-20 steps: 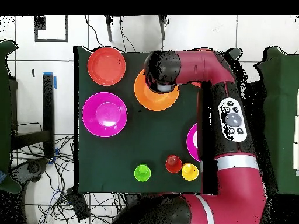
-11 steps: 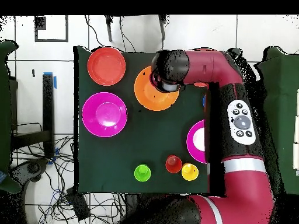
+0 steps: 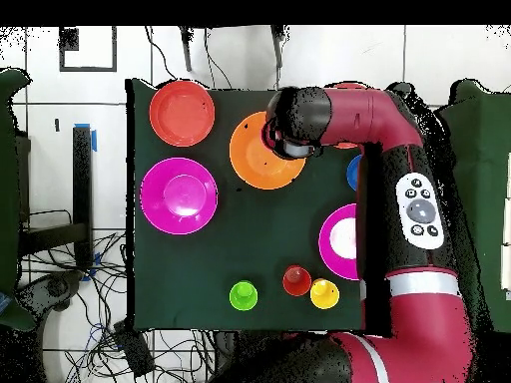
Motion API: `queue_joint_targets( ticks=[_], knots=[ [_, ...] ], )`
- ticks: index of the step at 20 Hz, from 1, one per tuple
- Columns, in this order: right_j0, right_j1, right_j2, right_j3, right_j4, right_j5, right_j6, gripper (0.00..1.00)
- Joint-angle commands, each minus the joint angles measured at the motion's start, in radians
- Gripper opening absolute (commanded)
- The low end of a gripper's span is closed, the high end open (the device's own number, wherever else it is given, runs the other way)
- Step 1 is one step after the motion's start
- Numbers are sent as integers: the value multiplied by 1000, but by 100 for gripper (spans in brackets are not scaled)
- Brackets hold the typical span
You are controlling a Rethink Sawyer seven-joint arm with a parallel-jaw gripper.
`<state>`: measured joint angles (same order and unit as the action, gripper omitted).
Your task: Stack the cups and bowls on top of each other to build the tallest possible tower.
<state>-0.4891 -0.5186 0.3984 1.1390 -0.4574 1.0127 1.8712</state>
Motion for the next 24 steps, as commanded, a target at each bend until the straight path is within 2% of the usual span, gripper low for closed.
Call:
queue_joint_targets(
  ticks=[1, 9, 14, 18, 24],
  knots=[
    [35, 89, 26, -14, -44, -31, -111, 0],
    [53, 134, 22, -47, -57, -49, -96, 0],
    [54, 174, 27, -70, -78, -99, -114, 0],
    [60, 150, 19, -47, -63, -70, -111, 0],
    [60, 141, 13, -18, -67, -101, -95, 0]
  ],
)
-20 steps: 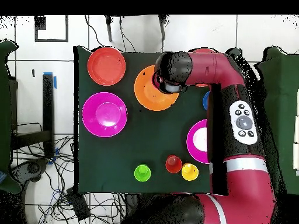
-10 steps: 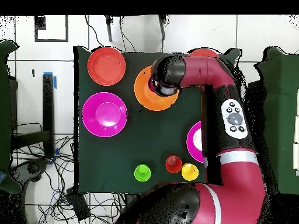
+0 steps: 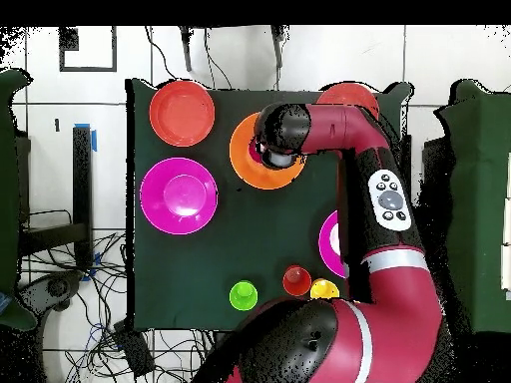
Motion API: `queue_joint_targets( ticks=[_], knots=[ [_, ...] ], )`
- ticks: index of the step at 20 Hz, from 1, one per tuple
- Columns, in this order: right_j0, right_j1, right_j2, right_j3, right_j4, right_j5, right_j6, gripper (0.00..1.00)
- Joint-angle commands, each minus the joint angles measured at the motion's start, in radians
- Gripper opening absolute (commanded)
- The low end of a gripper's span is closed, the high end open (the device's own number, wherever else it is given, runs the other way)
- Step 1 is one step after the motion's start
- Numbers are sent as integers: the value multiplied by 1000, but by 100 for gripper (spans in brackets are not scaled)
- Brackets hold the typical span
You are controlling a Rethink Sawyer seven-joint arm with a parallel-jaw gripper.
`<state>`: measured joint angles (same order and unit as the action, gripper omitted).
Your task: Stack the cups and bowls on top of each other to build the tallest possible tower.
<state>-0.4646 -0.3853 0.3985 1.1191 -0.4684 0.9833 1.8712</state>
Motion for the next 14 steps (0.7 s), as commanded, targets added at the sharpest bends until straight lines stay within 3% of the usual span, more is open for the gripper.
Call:
queue_joint_targets(
  ticks=[1, 12, 13, 14],
  knots=[
    [37, 13, 12, -7, -59, -66, -100, 0],
    [48, 27, 5, -38, -80, -32, -133, 0],
    [52, 30, 3, -50, -83, -25, -137, 100],
    [53, 29, 4, -49, -87, -31, -141, 100]
  ],
)
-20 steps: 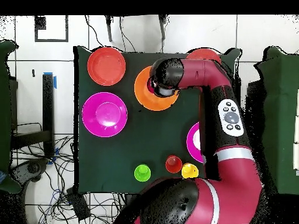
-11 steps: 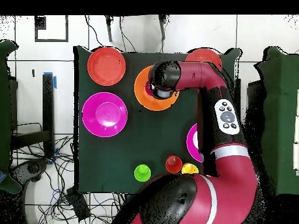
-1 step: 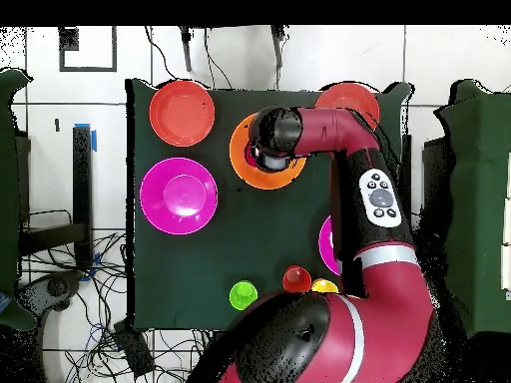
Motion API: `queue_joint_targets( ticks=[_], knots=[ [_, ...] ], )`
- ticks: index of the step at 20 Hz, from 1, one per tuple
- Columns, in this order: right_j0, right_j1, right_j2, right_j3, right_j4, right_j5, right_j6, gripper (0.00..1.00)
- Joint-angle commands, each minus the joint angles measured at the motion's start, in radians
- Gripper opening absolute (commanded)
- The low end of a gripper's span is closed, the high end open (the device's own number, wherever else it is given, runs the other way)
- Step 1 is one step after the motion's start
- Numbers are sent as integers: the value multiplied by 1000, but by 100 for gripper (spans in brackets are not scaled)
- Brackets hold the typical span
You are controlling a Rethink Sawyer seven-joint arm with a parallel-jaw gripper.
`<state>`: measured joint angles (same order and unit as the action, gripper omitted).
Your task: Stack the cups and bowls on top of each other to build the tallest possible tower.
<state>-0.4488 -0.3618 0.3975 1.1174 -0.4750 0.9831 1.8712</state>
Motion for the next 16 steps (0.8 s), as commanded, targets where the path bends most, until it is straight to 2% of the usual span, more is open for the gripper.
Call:
queue_joint_targets(
  ticks=[1, 12, 16],
  knots=[
    [38, 5, 5, -47, -84, -36, -145, 100],
    [69, -10, -14, -31, -92, -68, -98, 100],
    [95, -6, -9, -71, -82, -33, -94, 100]
  ],
)
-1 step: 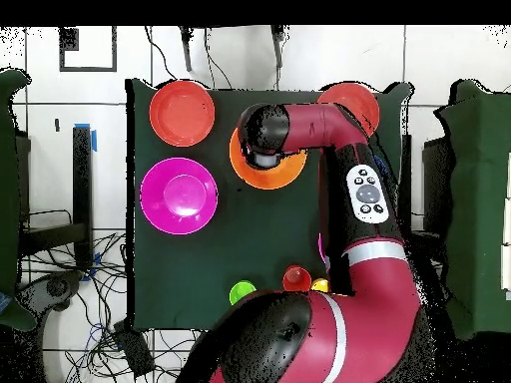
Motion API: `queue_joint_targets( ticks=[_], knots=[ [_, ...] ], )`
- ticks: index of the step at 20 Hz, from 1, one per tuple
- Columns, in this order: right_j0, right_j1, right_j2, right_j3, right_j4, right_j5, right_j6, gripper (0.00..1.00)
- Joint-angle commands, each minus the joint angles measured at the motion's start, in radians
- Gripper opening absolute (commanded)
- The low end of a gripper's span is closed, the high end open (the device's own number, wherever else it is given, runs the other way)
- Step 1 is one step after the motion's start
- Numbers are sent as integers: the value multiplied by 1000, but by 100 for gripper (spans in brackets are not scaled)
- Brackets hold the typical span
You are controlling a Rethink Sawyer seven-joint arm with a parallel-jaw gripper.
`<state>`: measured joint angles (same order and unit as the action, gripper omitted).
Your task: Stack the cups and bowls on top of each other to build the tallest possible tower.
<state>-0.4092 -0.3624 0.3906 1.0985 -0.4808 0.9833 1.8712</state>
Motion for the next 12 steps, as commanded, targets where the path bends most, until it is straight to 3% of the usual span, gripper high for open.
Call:
queue_joint_targets(
  ticks=[1, 8, 12],
  knots=[
    [59, -10, -3, -50, -68, -32, -80, 100],
    [82, -84, 11, -78, -3, 156, -124, 100],
    [61, -66, 17, -162, -11, 239, -196, 100]
  ],
)
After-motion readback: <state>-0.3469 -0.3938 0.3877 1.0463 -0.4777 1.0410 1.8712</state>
